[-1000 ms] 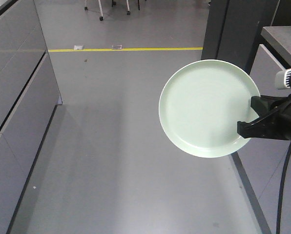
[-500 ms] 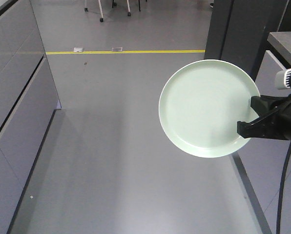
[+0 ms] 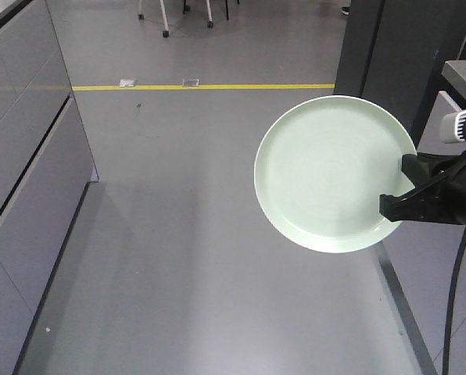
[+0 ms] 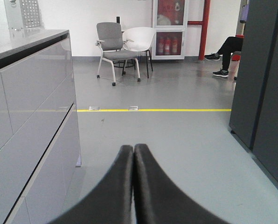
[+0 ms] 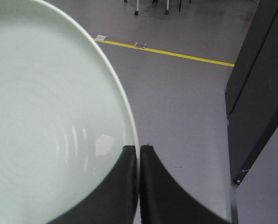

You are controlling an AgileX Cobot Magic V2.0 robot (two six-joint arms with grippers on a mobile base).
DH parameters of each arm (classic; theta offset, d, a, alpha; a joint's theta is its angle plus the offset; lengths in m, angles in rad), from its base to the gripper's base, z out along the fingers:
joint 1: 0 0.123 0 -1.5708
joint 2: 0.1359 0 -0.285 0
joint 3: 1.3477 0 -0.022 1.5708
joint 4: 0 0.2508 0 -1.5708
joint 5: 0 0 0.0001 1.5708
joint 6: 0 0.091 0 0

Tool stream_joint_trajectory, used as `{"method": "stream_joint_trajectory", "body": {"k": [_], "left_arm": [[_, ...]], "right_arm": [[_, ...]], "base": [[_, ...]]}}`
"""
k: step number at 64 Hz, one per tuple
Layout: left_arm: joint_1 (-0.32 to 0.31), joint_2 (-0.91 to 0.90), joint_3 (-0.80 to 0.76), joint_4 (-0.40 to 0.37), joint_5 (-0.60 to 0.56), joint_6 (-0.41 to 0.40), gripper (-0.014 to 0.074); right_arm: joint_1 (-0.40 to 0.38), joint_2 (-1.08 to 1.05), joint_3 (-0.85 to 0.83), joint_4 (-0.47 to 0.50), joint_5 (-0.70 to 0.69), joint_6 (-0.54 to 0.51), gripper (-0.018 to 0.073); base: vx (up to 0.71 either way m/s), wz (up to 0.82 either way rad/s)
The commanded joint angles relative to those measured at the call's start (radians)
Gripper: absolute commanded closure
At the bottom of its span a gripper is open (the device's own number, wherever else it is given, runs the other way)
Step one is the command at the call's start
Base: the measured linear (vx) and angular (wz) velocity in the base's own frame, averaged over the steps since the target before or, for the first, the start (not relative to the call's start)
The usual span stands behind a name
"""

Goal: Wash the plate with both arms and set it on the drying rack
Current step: 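Continue driving down the aisle toward the far counter, then turn the base toward the counter with the sink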

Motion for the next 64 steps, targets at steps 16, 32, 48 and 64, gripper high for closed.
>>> {"method": "stream_joint_trajectory", "body": {"k": [16,32,48,64], "left_arm": [[-0.004,-0.016,0.016,-0.006,-0.070,-0.005,0.0602],[-0.004,-0.016,0.016,-0.006,-0.070,-0.005,0.0602],[-0.004,-0.016,0.016,-0.006,-0.070,-0.005,0.0602],[-0.004,-0.016,0.016,-0.006,-0.070,-0.005,0.0602]], "right_arm": [[-0.005,-0.019,-0.028,0.000,-0.080,0.000,0.0569],[-0.005,-0.019,-0.028,0.000,-0.080,0.000,0.0569],[-0.005,-0.019,-0.028,0.000,-0.080,0.000,0.0569],[-0.005,-0.019,-0.028,0.000,-0.080,0.000,0.0569]], "base": [[0.12,0.00],[0.11,-0.03],[0.10,-0.09],[0.09,-0.20]]}}
